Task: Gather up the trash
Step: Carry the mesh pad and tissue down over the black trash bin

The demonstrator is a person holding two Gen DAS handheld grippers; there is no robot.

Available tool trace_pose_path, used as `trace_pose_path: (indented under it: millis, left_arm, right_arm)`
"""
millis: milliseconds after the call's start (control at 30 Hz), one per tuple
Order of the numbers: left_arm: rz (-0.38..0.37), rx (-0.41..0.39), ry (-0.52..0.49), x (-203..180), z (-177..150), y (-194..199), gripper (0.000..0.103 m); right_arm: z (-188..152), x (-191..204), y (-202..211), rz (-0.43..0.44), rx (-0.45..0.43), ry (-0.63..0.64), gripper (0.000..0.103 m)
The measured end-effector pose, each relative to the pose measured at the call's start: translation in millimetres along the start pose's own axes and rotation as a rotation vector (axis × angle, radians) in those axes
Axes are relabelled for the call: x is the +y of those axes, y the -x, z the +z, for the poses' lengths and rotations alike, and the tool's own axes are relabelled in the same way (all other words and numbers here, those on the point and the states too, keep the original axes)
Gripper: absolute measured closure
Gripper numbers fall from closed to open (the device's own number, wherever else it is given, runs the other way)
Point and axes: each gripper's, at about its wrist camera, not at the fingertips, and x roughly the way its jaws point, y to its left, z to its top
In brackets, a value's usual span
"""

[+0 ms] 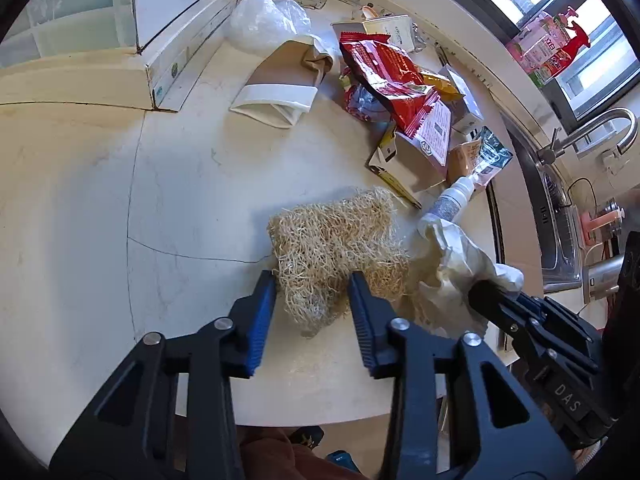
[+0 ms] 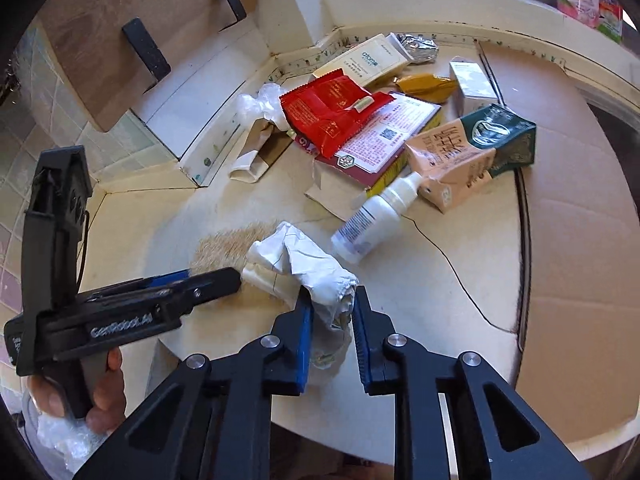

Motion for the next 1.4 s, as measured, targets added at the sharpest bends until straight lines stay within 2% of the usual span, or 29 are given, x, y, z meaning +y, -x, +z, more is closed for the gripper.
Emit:
trace_pose_path:
  millis: [100, 200, 500, 800, 1067, 1400]
  left_arm:
    - [0.012, -0.034, -0.005, -5, -5, 5, 0.083]
    - [0.022, -0.072, -0.007, -10, -9, 15, 0.086]
    - [0.065, -0.147, -0.002, -25, -44, 61, 0.088]
    - [0.121, -0.223, -0.024, -67, -109, 106, 0.088]
    - [0.176, -0.216, -0.027, -98, -178, 118, 0.088]
    - [0.193, -0.189, -0.027, -129, -253, 118, 0.088]
  right_arm:
    - [-8, -7, 16, 0.002, -0.013, -0.022, 0.085]
    - [-14, -10, 28, 0.001, -0.024, -0.038, 0.085]
    - [-38, -16, 80, -0.002, -0.076, -0.034, 0.086]
    - [-75, -26, 138, 0.005, -0.109, 0.030, 0.086]
    - [-128, -57, 167, 0.052, -0.096, 0.023, 0.086]
    - [-200, -102, 169, 0.080, -0.016, -0.005, 0.086]
